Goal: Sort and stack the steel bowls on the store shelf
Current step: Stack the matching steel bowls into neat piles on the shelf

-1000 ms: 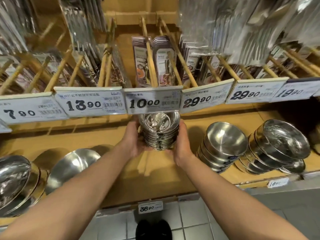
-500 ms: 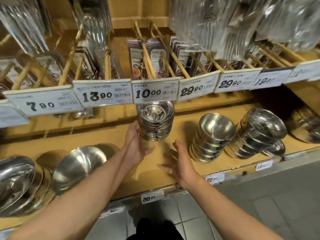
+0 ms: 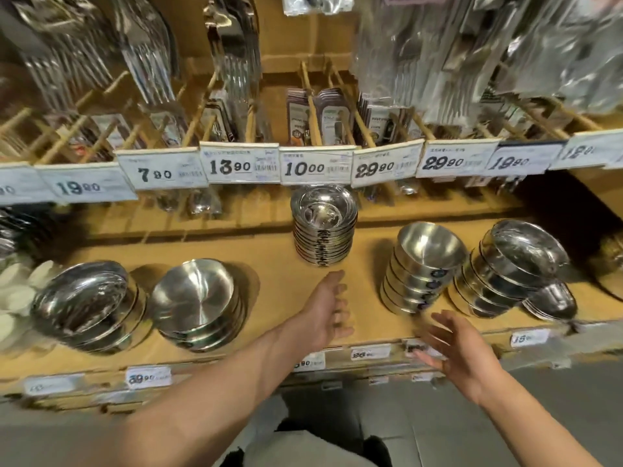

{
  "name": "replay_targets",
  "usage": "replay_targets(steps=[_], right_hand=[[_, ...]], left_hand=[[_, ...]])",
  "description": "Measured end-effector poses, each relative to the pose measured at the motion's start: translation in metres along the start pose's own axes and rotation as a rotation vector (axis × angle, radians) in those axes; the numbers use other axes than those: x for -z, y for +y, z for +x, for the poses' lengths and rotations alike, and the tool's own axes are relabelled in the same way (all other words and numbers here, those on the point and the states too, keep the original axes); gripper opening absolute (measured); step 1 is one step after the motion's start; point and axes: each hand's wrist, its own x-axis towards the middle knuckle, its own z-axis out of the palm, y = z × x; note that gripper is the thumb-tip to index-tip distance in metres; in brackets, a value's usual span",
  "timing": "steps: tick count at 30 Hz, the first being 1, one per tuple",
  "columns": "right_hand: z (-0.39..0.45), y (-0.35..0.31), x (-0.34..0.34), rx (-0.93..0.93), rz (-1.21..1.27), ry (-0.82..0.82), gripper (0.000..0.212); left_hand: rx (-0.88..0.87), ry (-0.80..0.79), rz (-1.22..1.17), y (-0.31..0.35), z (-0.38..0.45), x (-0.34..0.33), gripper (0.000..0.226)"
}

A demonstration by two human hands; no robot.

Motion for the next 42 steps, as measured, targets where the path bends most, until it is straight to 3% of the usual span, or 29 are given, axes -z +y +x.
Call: replay_targets(steps=[7,15,19,24,30,34,42], right_hand=[[0.014,-0.028,0.021,0.042,-0.038,-0.072,0.050],[0.035,-0.050,0.021,0.049,-0.172,-0.210,0.033],[0.047,-0.055,0.018,0.096,-0.236,-0.295,0.041],[0.045,-0.058,0.014,0.116,-0.208,-0.348,0.022],[0.047,-0.053,0.051,0.056,-0.240,-0.307,0.024],[0.052,-0.043,0.101,-0.057,-0.282,-0.250,0.026],[0.072,-0.065,0.154,-0.064,-0.168,-0.015,0.026]], left_hand=[[-0.056,0.025,-0.028,-0.016,0.010,-0.037,0.057],[-0.085,0.054,-0.083,-0.017,0.014,-0.074,0.050],[-0.102,0.036,-0.065,-0.008,0.016,-0.098,0.058],[-0.140,0.065,-0.067,-0.007,0.030,-0.112,0.058],[-0.097,0.212,-0.152,-0.045,0.032,-0.099,0.051],[0.024,0.163,-0.137,-0.077,0.032,-0.121,0.026],[-0.024,0.035,0.076,-0.089,0.055,-0.190,0.030]])
